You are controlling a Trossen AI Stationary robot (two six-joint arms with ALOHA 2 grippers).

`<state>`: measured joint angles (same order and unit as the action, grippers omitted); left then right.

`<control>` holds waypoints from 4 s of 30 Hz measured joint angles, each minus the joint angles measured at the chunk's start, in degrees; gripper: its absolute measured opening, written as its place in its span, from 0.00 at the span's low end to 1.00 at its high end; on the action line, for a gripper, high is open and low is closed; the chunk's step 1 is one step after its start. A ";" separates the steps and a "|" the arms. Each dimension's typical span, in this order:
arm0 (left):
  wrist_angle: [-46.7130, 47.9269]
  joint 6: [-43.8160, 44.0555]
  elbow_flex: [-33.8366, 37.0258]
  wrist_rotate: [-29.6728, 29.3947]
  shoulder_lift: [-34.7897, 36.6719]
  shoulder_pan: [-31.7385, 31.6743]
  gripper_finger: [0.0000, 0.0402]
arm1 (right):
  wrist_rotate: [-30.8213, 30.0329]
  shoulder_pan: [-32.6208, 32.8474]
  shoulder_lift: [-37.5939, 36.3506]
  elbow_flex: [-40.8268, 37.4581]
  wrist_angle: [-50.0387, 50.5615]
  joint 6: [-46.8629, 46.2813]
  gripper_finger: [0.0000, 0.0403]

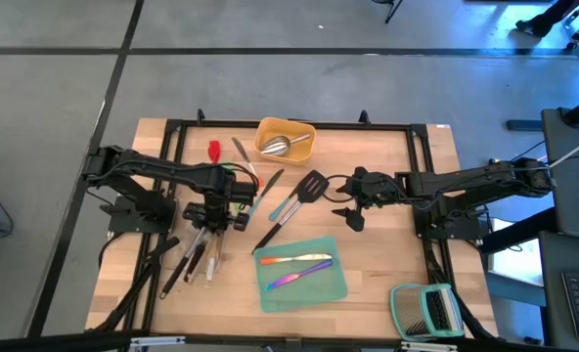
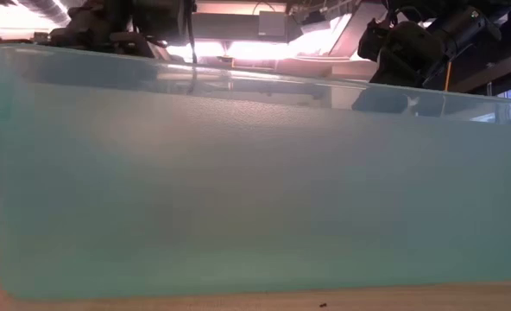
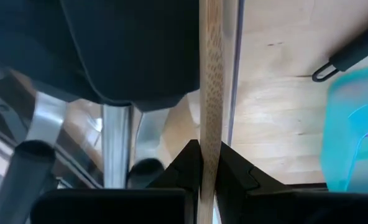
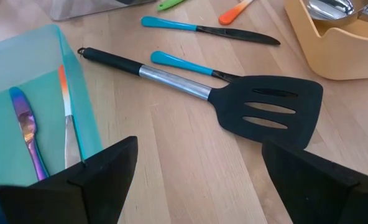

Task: Pick & Place Kitchen Items
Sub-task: Put the wooden spatula into the transparent bin

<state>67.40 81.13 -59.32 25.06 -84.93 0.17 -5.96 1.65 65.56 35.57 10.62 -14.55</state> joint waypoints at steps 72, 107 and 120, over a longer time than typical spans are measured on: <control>1.61 -16.55 0.17 -2.01 -5.54 -0.82 0.22 | -3.02 -0.02 0.00 0.00 0.87 -0.52 0.86; 10.53 -19.40 -9.60 -12.14 2.05 0.55 0.20 | -2.95 -0.05 0.00 0.00 1.51 -0.68 0.86; 4.97 -10.73 -9.60 -4.28 -2.10 19.07 0.12 | -3.50 -0.15 0.02 0.00 2.27 -1.14 0.86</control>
<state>72.37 70.40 -68.93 20.78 -87.03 19.24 -9.45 1.50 65.58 35.57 12.88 -15.68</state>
